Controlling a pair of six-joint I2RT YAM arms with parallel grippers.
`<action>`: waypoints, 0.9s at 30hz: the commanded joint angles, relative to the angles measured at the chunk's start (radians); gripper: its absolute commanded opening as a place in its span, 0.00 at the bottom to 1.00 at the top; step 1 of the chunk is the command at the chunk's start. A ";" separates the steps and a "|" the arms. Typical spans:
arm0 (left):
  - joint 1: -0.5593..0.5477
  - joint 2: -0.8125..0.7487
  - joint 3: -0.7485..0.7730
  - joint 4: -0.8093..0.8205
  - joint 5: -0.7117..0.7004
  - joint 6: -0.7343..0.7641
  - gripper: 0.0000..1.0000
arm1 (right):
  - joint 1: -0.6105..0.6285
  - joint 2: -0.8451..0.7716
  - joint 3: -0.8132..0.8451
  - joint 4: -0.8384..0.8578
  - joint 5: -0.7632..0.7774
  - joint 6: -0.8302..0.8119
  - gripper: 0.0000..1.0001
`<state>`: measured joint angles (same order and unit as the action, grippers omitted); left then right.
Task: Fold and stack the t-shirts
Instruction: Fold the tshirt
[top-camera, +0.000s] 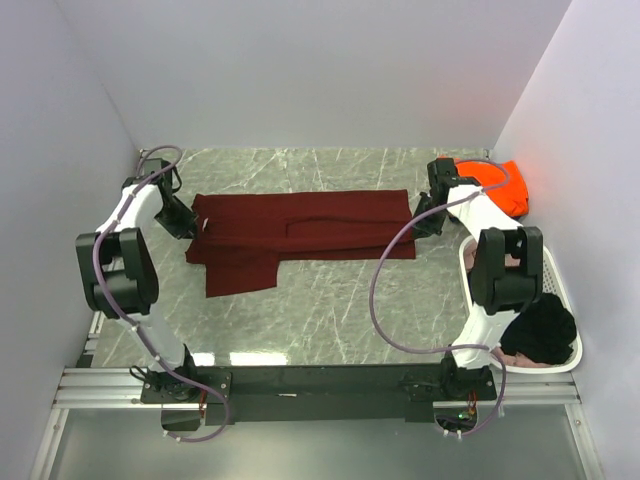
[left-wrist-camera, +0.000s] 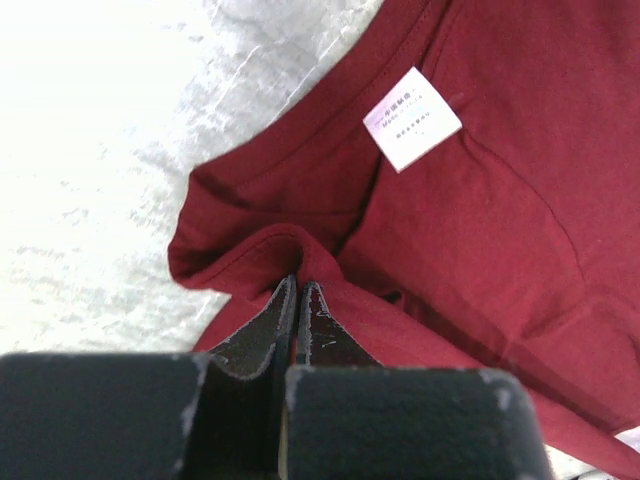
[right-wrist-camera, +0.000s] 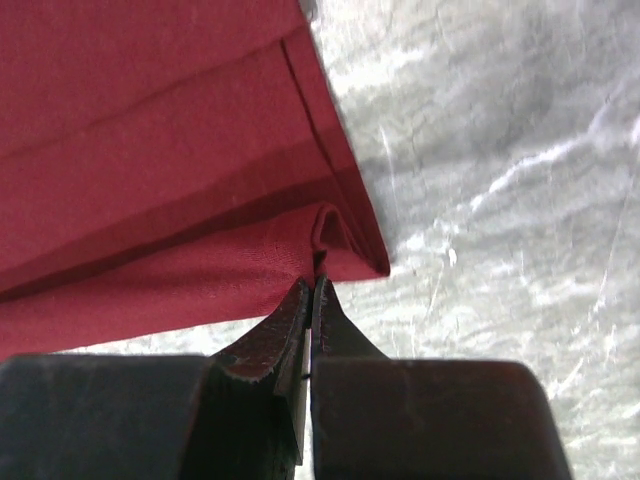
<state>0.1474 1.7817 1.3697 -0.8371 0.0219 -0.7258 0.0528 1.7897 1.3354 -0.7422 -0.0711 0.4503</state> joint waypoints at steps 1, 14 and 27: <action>0.011 0.037 0.051 0.035 -0.004 0.022 0.01 | -0.019 0.026 0.068 0.033 0.010 -0.015 0.00; 0.017 0.120 0.066 0.105 -0.014 0.023 0.01 | -0.030 0.165 0.145 0.063 -0.009 -0.018 0.00; 0.017 0.170 0.048 0.171 -0.019 0.032 0.04 | -0.033 0.240 0.131 0.115 0.004 -0.012 0.01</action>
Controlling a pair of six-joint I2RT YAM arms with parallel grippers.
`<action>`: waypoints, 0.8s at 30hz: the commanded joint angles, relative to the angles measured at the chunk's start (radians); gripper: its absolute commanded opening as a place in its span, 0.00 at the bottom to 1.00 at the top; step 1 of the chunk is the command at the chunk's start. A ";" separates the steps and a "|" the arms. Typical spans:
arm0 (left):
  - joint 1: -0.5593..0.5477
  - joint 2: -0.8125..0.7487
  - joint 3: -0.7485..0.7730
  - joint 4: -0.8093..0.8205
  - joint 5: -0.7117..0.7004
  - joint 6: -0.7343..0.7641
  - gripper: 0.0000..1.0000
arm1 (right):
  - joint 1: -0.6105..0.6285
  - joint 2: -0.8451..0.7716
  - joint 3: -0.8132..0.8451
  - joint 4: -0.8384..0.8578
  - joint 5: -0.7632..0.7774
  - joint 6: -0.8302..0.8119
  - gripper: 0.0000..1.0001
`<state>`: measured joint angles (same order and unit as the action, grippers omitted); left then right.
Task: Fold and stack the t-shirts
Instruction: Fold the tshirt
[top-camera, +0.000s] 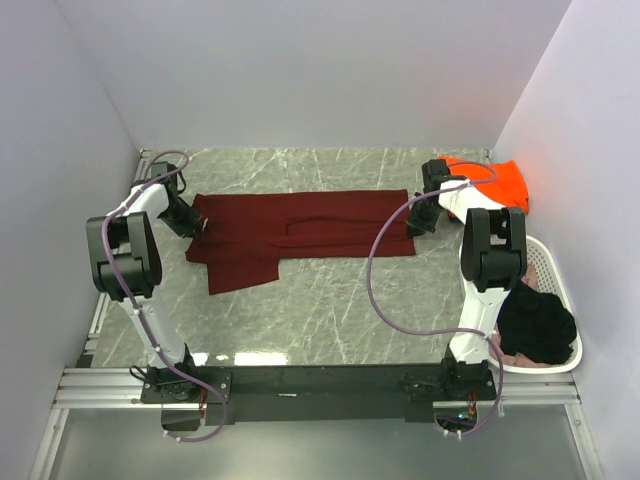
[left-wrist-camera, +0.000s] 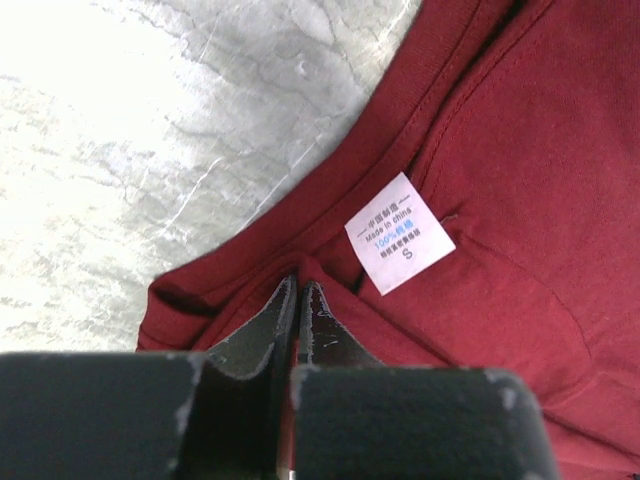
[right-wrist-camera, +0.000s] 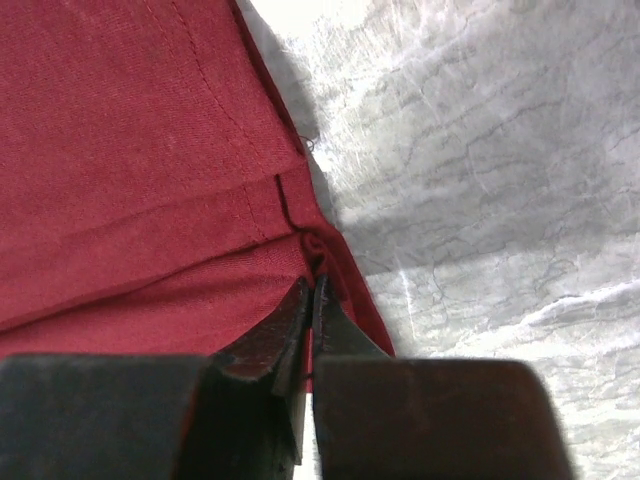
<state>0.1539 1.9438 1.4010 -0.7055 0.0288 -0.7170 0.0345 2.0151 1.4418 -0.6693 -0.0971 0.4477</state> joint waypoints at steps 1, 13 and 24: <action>0.010 0.010 0.015 0.041 -0.026 0.024 0.06 | -0.015 0.017 0.025 0.042 0.031 -0.009 0.07; 0.010 -0.014 0.020 0.044 -0.026 0.022 0.01 | -0.015 -0.003 0.037 0.048 0.030 -0.007 0.11; 0.010 -0.055 0.043 0.028 -0.082 0.014 0.01 | -0.030 -0.047 0.009 0.057 0.053 -0.004 0.00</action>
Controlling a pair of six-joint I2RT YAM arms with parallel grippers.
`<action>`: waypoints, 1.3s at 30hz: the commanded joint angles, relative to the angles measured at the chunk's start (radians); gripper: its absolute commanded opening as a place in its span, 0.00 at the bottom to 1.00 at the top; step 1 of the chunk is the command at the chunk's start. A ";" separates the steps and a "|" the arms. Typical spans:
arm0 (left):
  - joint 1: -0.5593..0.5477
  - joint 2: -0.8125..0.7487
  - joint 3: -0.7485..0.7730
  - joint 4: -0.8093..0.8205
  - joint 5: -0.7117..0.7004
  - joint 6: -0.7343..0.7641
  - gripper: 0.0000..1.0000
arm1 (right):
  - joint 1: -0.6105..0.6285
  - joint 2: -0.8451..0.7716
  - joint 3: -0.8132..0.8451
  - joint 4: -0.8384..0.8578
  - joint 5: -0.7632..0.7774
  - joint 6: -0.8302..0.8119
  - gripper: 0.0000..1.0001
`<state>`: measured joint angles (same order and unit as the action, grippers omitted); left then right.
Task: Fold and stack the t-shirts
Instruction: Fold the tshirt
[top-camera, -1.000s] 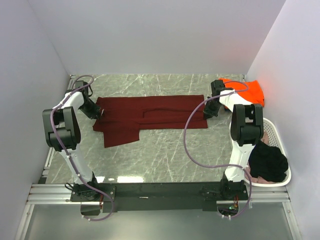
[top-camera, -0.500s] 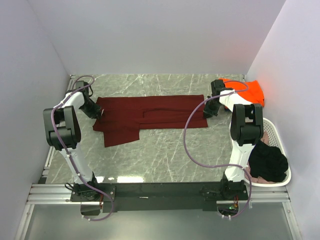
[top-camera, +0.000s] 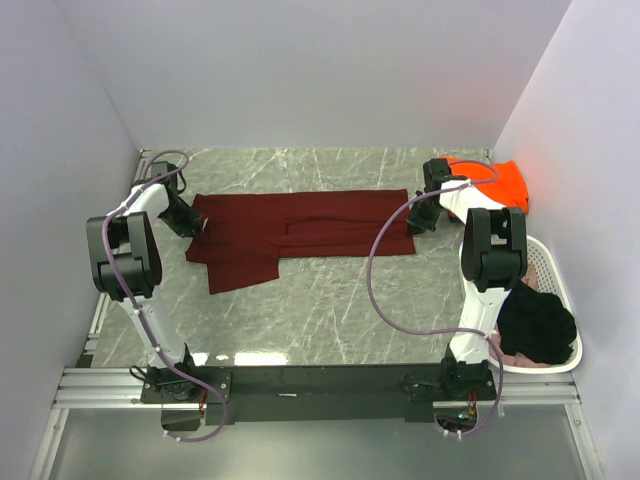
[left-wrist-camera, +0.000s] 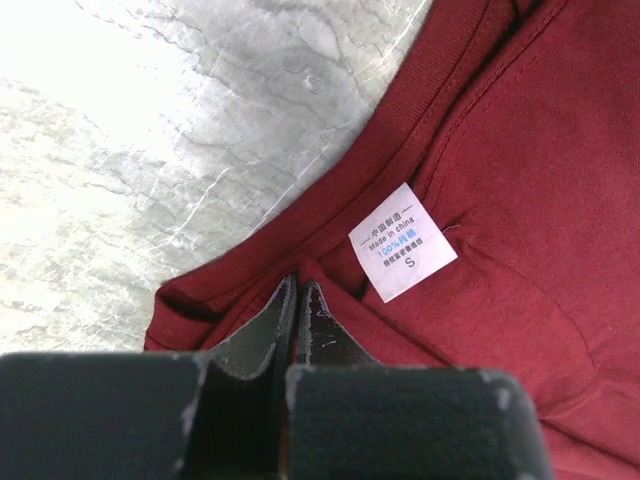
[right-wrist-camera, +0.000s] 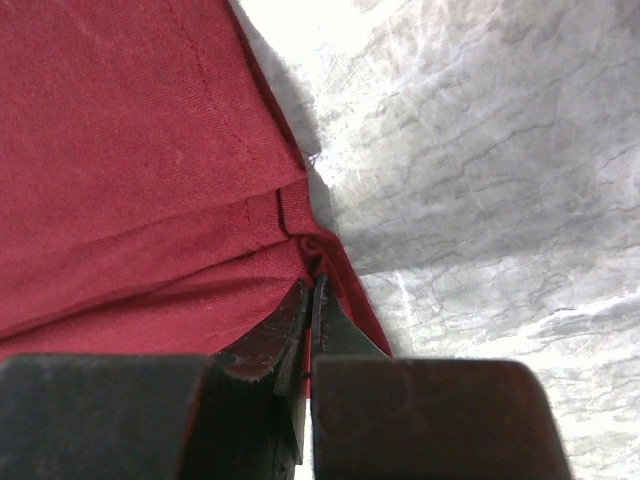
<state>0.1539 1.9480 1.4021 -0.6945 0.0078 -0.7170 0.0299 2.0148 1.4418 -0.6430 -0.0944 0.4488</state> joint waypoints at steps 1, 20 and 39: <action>0.012 -0.061 0.043 0.015 -0.065 0.014 0.01 | -0.025 -0.048 0.009 0.031 0.048 -0.005 0.00; 0.012 -0.026 0.060 0.055 -0.075 0.002 0.01 | -0.067 -0.042 0.017 0.049 0.013 0.016 0.00; 0.012 -0.060 0.034 0.027 -0.088 -0.018 0.54 | -0.041 -0.122 0.003 0.045 -0.022 0.024 0.43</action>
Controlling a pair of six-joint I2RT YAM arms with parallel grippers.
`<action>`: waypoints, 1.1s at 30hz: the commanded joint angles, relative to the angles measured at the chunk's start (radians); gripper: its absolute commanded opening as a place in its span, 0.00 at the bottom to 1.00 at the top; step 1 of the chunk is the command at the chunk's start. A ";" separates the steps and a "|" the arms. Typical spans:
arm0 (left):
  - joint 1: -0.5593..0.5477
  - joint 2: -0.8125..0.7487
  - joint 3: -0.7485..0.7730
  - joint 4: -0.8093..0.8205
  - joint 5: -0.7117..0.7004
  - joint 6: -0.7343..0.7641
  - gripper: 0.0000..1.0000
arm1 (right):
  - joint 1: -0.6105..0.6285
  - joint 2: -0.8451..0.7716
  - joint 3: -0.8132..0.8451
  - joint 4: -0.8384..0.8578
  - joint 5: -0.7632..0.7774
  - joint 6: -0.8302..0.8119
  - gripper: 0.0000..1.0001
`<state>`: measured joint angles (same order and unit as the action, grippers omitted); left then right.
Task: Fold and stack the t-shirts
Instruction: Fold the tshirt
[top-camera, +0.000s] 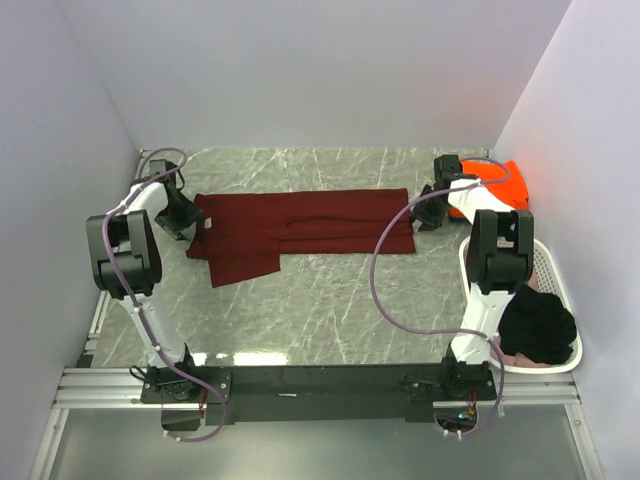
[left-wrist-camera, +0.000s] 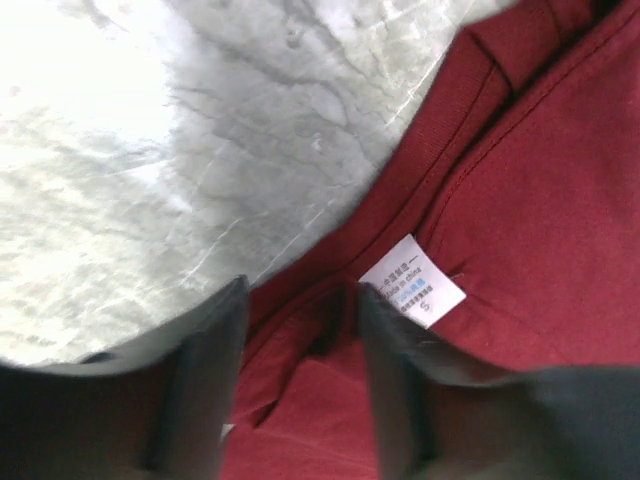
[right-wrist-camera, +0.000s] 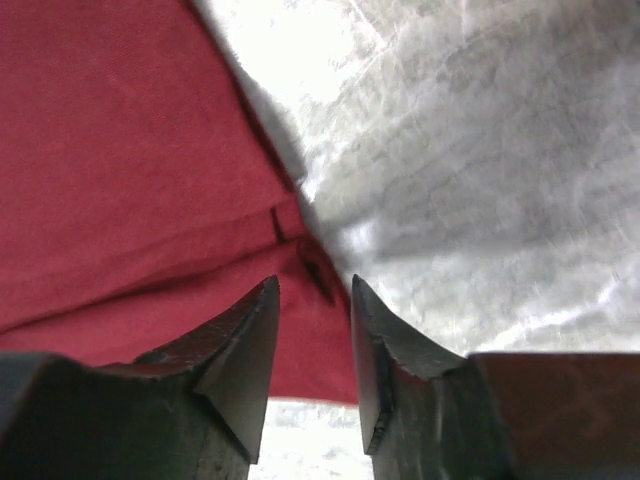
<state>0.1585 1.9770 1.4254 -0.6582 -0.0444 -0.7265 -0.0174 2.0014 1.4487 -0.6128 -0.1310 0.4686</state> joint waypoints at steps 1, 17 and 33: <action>0.006 -0.104 -0.002 -0.020 -0.041 -0.010 0.60 | 0.010 -0.125 -0.014 0.015 0.019 0.010 0.43; -0.150 -0.644 -0.474 -0.040 -0.054 -0.066 0.74 | 0.227 -0.605 -0.382 -0.005 0.096 0.005 0.56; -0.421 -0.397 -0.464 0.045 -0.173 -0.139 0.48 | 0.338 -0.855 -0.679 0.024 0.090 0.021 0.57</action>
<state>-0.2455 1.5478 0.9207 -0.6445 -0.1669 -0.8547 0.3164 1.1839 0.7918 -0.6224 -0.0483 0.4824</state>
